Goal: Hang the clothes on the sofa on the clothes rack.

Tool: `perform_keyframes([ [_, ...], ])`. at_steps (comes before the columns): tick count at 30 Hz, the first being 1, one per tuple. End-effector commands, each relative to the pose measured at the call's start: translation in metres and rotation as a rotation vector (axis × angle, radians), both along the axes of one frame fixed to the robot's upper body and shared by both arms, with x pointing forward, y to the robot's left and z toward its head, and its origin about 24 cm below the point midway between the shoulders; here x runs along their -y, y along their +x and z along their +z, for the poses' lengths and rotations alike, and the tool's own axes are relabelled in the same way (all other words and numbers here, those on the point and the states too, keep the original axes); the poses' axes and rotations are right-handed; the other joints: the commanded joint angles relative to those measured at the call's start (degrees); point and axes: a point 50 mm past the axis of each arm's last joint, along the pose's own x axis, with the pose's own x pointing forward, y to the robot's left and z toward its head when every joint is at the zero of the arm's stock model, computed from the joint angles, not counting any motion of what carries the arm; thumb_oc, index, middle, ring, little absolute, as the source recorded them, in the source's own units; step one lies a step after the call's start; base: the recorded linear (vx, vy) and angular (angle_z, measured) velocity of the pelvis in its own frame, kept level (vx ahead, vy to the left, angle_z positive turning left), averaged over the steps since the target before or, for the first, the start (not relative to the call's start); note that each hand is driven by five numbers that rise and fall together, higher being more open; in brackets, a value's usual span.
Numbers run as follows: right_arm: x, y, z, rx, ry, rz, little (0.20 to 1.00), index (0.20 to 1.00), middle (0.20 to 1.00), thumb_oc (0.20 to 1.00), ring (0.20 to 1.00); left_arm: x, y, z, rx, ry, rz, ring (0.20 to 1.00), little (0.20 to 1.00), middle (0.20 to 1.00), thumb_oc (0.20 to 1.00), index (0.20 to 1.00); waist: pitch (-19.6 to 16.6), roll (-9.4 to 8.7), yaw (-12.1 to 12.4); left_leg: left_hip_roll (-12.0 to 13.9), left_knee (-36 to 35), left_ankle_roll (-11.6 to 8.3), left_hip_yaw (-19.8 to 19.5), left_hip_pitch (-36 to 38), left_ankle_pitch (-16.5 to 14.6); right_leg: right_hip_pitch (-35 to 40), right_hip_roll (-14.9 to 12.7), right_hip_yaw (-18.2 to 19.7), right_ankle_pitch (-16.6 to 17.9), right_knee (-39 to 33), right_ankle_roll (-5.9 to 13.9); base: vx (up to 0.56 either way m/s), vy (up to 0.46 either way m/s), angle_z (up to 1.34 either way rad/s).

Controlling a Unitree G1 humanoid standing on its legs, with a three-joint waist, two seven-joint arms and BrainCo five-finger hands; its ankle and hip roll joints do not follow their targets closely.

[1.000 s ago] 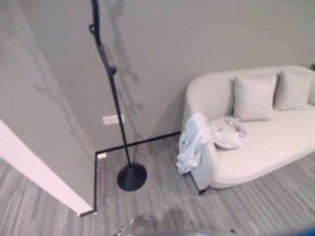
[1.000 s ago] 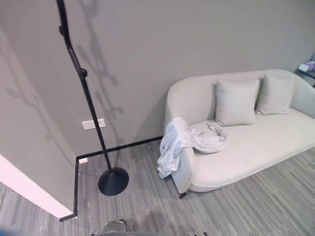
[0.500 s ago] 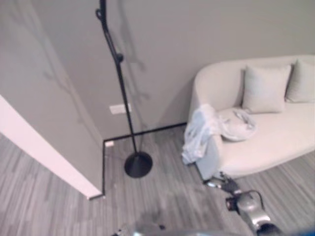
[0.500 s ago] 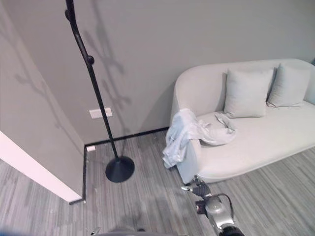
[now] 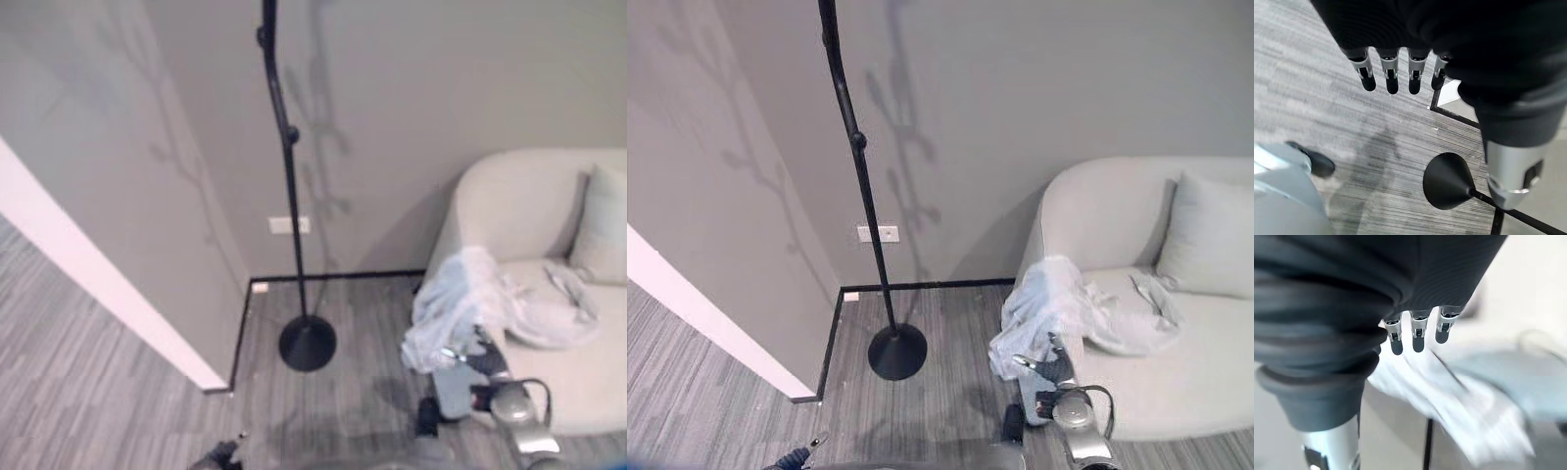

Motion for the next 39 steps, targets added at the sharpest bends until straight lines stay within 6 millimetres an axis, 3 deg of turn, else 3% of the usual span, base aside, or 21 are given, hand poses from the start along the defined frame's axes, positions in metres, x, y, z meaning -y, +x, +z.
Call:
perform_keyframes([
  [1, 0.019, 0.029, 0.038, 0.114, -0.201, 0.069, 1.000, 1.000, 1.000, 1.000, 1.000, -0.009, 0.020, 0.008, 0.122, 0.050, 0.013, 1.000, 1.000, 1.000, 1.000, 1.000, -1.6, 0.71, 0.2, 12.2, 1.9, -6.84, 5.7, -1.3, 5.9, -7.8, 0.6, 1.5, -3.7, 11.8, -1.87, 0.12, -0.206, 0.74],
  [2, 0.019, 0.029, 0.039, 0.115, -0.201, 0.069, 1.000, 1.000, 1.000, 1.000, 1.000, -0.009, 0.020, 0.008, 0.122, 0.049, 0.014, 1.000, 1.000, 1.000, 1.000, 1.000, -1.7, 0.79, 0.0, 12.3, 2.1, -6.89, 5.5, -1.7, 5.8, -7.9, 0.6, 1.3, -3.8, 11.9, -1.93, 0.10, -0.184, 0.47],
  [3, 0.023, 0.029, 0.035, 0.079, -0.235, 0.064, 1.000, 1.000, 1.000, 1.000, 1.000, -0.003, 0.022, 0.007, 0.133, 0.036, 0.011, 1.000, 1.000, 1.000, 1.000, 1.000, -1.7, 1.02, 0.6, 13.3, 6.5, -6.76, 4.8, -4.6, 10.0, -6.8, 1.7, 0.1, -4.7, 11.6, -2.94, 0.23, -0.264, 0.16],
  [4, 0.028, 0.028, 0.035, 0.054, -0.276, 0.067, 1.000, 1.000, 1.000, 1.000, 1.000, -0.002, 0.026, 0.008, 0.154, 0.032, 0.018, 1.000, 1.000, 1.000, 1.000, 1.000, -1.9, -0.38, 1.3, 13.0, 11.6, -6.79, 7.0, -9.2, 15.5, -4.1, 1.4, -3.1, -5.6, 9.4, -3.99, 0.34, -0.382, -0.02],
  [5, 0.038, 0.020, 0.028, 0.006, -0.303, 0.017, 1.000, 1.000, 1.000, 1.000, 1.000, 0.001, 0.043, 0.013, 0.212, 0.029, 0.006, 1.000, 1.000, 1.000, 1.000, 1.000, -0.8, -1.86, 2.5, 13.4, 10.5, -6.46, 11.6, -14.0, 13.5, -0.3, 0.4, -6.3, -7.7, 7.9, -4.29, 0.24, -0.259, 0.11],
  [6, 0.038, 0.020, 0.028, 0.006, -0.303, 0.017, 1.000, 1.000, 1.000, 1.000, 1.000, 0.001, 0.043, 0.013, 0.212, 0.029, 0.006, 1.000, 1.000, 1.000, 1.000, 1.000, -0.9, -1.99, 2.4, 13.2, 10.5, -6.42, 11.5, -14.1, 13.7, -0.3, 0.3, -6.4, -7.5, 7.8, -4.29, 0.16, -0.190, 0.52],
  [7, 0.040, 0.023, 0.034, -0.003, -0.349, 0.060, 1.000, 1.000, 1.000, 1.000, 1.000, 0.011, 0.053, 0.014, 0.228, 0.016, -0.073, 1.000, 1.000, 1.000, 1.000, 1.000, -0.2, -1.79, 2.7, 14.6, 7.2, -6.42, 17.1, -15.8, 12.7, 1.3, 0.3, -8.8, -9.0, 7.7, -4.43, 0.06, -0.095, 0.91],
  [9, 0.043, 0.020, 0.033, 0.008, -0.331, 0.030, 1.000, 1.000, 1.000, 1.000, 1.000, 0.009, 0.059, 0.018, 0.269, 0.021, -0.073, 1.000, 1.000, 1.000, 1.000, 1.000, -0.1, -1.66, 2.9, 14.8, 5.8, -6.95, 18.5, -16.4, 12.8, 1.4, 0.4, -8.9, -9.7, 8.5, -4.63, 0.06, -0.083, 0.78],
  [10, 0.045, 0.016, 0.032, 0.003, -0.329, 0.039, 1.000, 1.000, 1.000, 1.000, 1.000, 0.007, 0.062, 0.020, 0.283, 0.026, -0.088, 1.000, 1.000, 1.000, 1.000, 1.000, 0.0, -1.09, 2.7, 15.7, 3.1, -7.62, 20.5, -16.5, 11.6, 1.3, 0.2, -10.9, -10.7, 9.4, -4.58, 0.04, -0.043, 0.30],
  [13, 0.045, 0.016, 0.034, -0.017, -0.369, 0.103, 1.000, 1.000, 1.000, 1.000, 1.000, 0.004, 0.067, 0.024, 0.318, 0.036, -0.103, 1.000, 1.000, 1.000, 1.000, 1.000, 0.2, -0.55, 2.7, 15.4, -0.2, -8.13, 20.1, -16.6, 12.3, 0.1, -0.2, -12.3, -10.8, 10.5, -4.06, 0.02, -0.003, 0.26],
  [17, 0.061, 0.017, 0.042, -0.045, -0.480, 0.129, 1.000, 1.000, 1.000, 1.000, 1.000, -0.007, 0.076, 0.032, 0.368, 0.059, -0.109, 1.000, 1.000, 1.000, 1.000, 1.000, 2.4, 0.54, 2.8, 15.2, -2.9, -8.89, 19.1, -18.8, 14.0, -2.7, -1.8, -14.2, -10.1, 12.2, -3.53, -0.07, 0.074, 0.51],
  [23, 0.058, 0.020, 0.026, -0.088, -0.416, 0.125, 1.000, 1.000, 1.000, 1.000, 1.000, -0.013, 0.077, 0.036, 0.400, 0.079, -0.092, 1.000, 1.000, 1.000, 1.000, 1.000, 6.3, 1.67, 3.5, 13.2, -3.1, -8.92, 17.8, -21.4, 13.7, -5.3, -4.2, -14.3, -8.0, 11.6, -2.31, -0.08, 0.074, 0.23],
  [25, 0.055, 0.023, 0.023, -0.081, -0.394, 0.111, 1.000, 1.000, 1.000, 1.000, 1.000, -0.012, 0.078, 0.036, 0.405, 0.084, -0.090, 1.000, 1.000, 1.000, 1.000, 1.000, 7.1, 1.86, 3.5, 12.8, -3.1, -8.79, 17.7, -21.7, 13.7, -6.0, -4.6, -14.2, -7.5, 11.7, -2.12, -0.10, 0.047, 0.05],
  [27, 0.048, 0.036, 0.018, -0.085, -0.384, 0.084, 1.000, 1.000, 1.000, 1.000, 1.000, -0.004, 0.095, 0.043, 0.467, 0.102, -0.127, 1.000, 1.000, 1.000, 1.000, 1.000, 10.5, 2.91, 4.2, 11.8, -3.1, -8.51, 16.8, -23.8, 14.1, -8.8, -5.4, -13.6, -6.4, 12.5, -1.77, -0.17, 0.042, -0.01],
  [28, 0.048, 0.037, 0.018, -0.083, -0.384, 0.085, 1.000, 1.000, 1.000, 1.000, 1.000, -0.004, 0.095, 0.043, 0.468, 0.103, -0.126, 1.000, 1.000, 1.000, 1.000, 1.000, 10.5, 2.87, 4.1, 11.7, -3.1, -8.49, 16.9, -23.9, 14.1, -8.8, -5.5, -13.6, -6.4, 12.5, -1.76, -0.19, 0.061, -0.08],
  [29, 0.046, 0.048, 0.020, -0.079, -0.411, 0.053, 1.000, 1.000, 1.000, 1.000, 1.000, 0.005, 0.110, 0.051, 0.529, 0.124, -0.187, 1.000, 1.000, 1.000, 1.000, 1.000, 13.2, 4.36, 4.8, 11.1, -3.1, -8.35, 16.3, -25.8, 14.7, -10.9, -6.3, -13.3, -5.8, 13.2, -1.72, -0.17, 0.072, -0.17],
  [33, 0.048, 0.057, 0.017, -0.121, -0.451, -0.088, 1.000, 1.000, 1.000, 1.000, 1.000, 0.015, 0.128, 0.061, 0.582, 0.210, -0.259, 1.000, 1.000, 1.000, 1.000, 1.000, 15.9, 6.35, 5.7, 10.0, -2.7, -8.47, 15.3, -28.5, 15.5, -12.6, -7.5, -13.6, -5.1, 12.8, -1.38, -0.10, 0.030, -0.12],
  [39, 0.050, 0.039, 0.000, -0.262, -0.497, -0.123, 1.000, 1.000, 1.000, 1.000, 1.000, 0.020, 0.140, 0.069, 0.610, 0.268, -0.311, 1.000, 1.000, 1.000, 1.000, 1.000, 17.7, 7.16, 5.3, 9.2, -3.0, -8.68, 14.7, -30.0, 15.9, -13.3, -8.6, -13.8, -4.6, 12.6, -1.00, 0.00, 0.002, 0.14],
])
